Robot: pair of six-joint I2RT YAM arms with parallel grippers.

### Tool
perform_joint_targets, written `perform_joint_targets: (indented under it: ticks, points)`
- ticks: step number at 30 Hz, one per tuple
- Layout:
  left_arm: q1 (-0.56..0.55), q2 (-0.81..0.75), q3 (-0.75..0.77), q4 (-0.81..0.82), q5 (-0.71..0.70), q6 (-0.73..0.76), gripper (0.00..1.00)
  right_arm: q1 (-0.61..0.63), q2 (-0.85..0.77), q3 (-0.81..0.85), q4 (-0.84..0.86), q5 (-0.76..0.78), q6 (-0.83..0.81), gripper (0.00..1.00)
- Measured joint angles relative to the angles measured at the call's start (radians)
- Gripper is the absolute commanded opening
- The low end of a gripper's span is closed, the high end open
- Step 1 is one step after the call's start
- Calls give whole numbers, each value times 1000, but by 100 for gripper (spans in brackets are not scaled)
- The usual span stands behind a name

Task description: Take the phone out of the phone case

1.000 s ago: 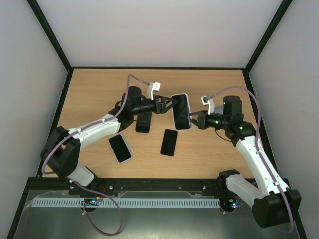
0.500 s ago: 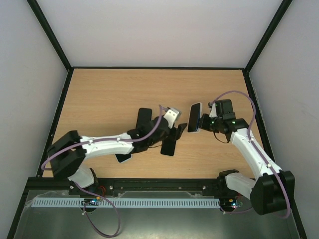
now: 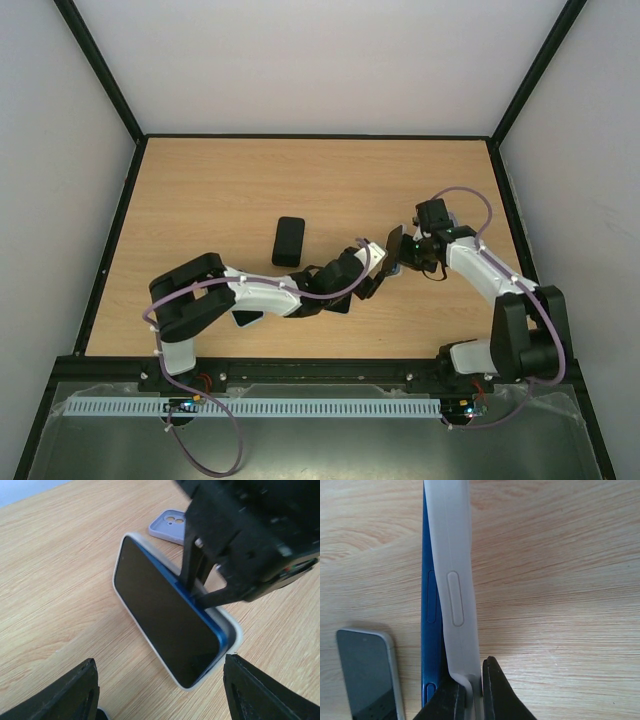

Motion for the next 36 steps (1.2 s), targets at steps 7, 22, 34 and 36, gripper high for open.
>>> perform_joint_targets:
  ticks: [7,22,34,36]
  points:
    - [-9,67,57,14,13,33,65,-2,88,14,2,8,1,2]
    - [-11,201,217,-76,-38,103,49,-2,112,32,15,-3,0,2]
    - [-45,235,243,-112,-193,145,45,-4,111,33,16,-14,-14,2]
    - [-53,238,242,-111,-216,159,39,-4,107,34,15,-22,-17,2]
